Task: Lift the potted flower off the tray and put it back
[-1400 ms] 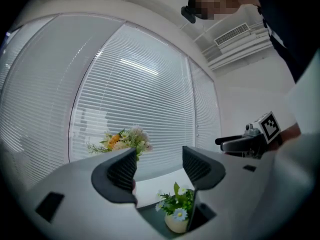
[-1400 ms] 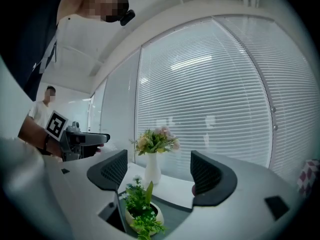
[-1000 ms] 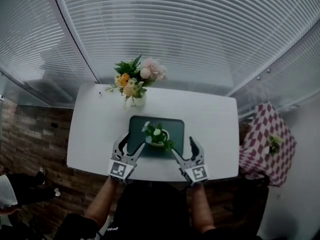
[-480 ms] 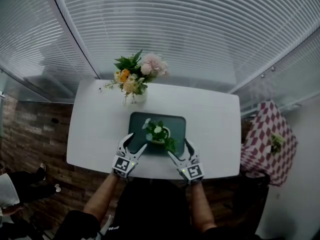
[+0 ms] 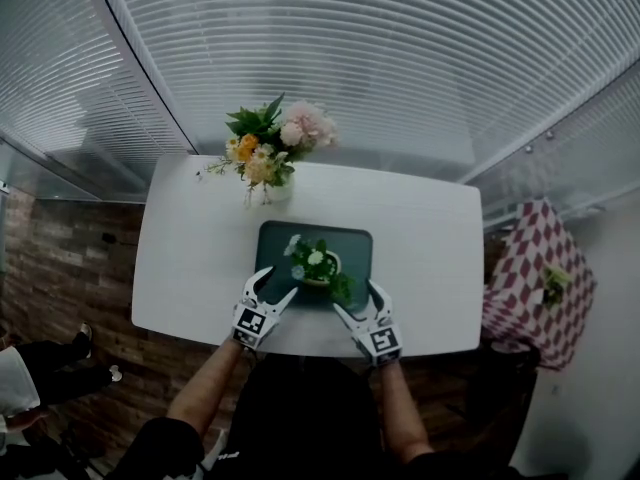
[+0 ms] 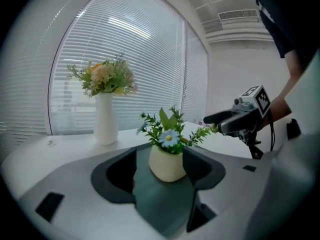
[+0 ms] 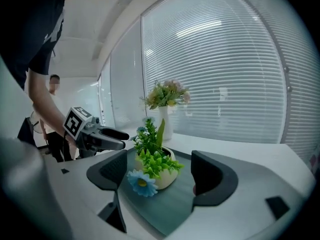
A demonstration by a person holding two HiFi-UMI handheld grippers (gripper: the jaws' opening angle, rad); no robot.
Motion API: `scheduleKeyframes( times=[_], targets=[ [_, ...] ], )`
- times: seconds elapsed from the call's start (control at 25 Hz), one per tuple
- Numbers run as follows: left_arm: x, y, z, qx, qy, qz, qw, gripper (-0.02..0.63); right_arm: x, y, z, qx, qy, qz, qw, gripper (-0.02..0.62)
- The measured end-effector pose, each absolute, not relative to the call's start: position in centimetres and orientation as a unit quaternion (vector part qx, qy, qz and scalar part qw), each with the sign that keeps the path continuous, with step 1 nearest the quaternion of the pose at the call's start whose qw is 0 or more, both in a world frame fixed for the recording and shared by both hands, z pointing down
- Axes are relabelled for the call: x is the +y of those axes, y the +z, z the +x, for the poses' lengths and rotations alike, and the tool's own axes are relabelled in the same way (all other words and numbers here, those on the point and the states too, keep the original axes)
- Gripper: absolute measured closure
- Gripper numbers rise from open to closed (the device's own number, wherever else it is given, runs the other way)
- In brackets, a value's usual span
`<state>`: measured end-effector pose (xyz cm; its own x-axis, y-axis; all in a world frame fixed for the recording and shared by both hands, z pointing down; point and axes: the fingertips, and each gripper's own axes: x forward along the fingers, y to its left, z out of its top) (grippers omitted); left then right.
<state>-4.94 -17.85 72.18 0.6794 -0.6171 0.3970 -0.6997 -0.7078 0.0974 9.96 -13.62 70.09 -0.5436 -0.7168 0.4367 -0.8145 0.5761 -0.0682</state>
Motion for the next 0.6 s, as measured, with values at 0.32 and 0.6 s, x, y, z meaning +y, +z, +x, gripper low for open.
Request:
scheduleKeyframes(
  times=[0.32,0.6],
  targets=[
    [-18.0,75.0,-3.9,-0.342,0.193,0.91,0.135,0.337,-13.4,73.3,10.0,-0.868,0.153,0.429,0.198,0.225],
    [-19.0,76.7,-3.4,-0.334,0.205,0.91,0.139,0.337,-14.4,76.2,9.8,-0.865,0.181,0.42,0.209,0.224]
  ],
)
